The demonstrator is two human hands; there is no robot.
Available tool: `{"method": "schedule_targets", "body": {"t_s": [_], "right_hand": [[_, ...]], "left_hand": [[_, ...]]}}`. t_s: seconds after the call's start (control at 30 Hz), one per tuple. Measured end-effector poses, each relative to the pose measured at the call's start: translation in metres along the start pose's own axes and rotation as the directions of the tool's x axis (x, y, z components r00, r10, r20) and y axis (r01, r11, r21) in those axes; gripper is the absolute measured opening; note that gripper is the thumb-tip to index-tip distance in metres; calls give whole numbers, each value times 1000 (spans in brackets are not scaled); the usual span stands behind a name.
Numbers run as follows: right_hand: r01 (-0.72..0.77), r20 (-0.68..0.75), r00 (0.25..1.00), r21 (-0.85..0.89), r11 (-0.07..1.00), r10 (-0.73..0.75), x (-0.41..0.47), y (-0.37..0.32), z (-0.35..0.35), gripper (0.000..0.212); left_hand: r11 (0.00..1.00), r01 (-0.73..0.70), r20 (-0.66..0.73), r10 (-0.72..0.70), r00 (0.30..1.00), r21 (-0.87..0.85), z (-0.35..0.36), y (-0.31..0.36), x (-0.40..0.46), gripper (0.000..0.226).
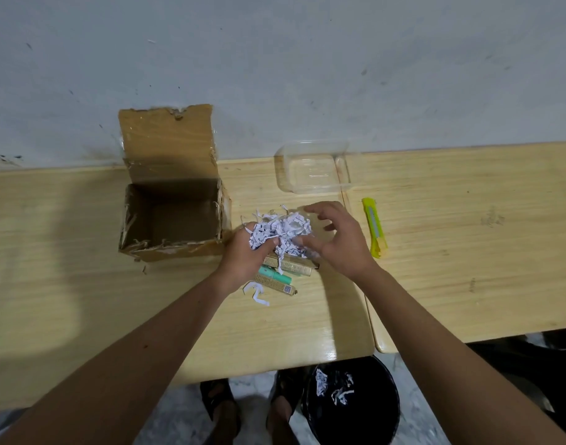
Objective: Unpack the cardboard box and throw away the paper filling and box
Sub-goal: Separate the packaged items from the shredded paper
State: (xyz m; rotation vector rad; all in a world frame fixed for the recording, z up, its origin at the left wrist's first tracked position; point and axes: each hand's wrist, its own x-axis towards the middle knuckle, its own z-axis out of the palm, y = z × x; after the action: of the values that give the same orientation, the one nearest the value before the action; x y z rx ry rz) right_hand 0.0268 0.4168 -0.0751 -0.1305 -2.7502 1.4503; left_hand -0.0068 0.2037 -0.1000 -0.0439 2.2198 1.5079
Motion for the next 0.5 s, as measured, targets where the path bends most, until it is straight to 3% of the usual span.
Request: {"method": "schedule_targets", "body": {"t_s": [0.1, 0.2, 0.3, 0.5], "right_hand": [[85, -100, 991, 2, 996, -85, -20, -6, -3, 40], [128, 27, 991, -42, 991, -127, -38, -2, 2, 23], [142, 216, 972, -218, 966, -94, -43, 4, 9, 35], [172, 245, 963, -253, 952, -109, -45, 4, 8, 41]], "left_hand": [[1000, 8, 2, -8, 1000, 12, -1, 0, -1, 16], [1000, 24, 0, -24, 1000, 4, 0, 2, -3, 22], [999, 37, -11, -37, 999, 17, 0, 1, -3, 44], [999, 23, -7, -23, 1000, 28, -1, 0, -3, 26]]}}
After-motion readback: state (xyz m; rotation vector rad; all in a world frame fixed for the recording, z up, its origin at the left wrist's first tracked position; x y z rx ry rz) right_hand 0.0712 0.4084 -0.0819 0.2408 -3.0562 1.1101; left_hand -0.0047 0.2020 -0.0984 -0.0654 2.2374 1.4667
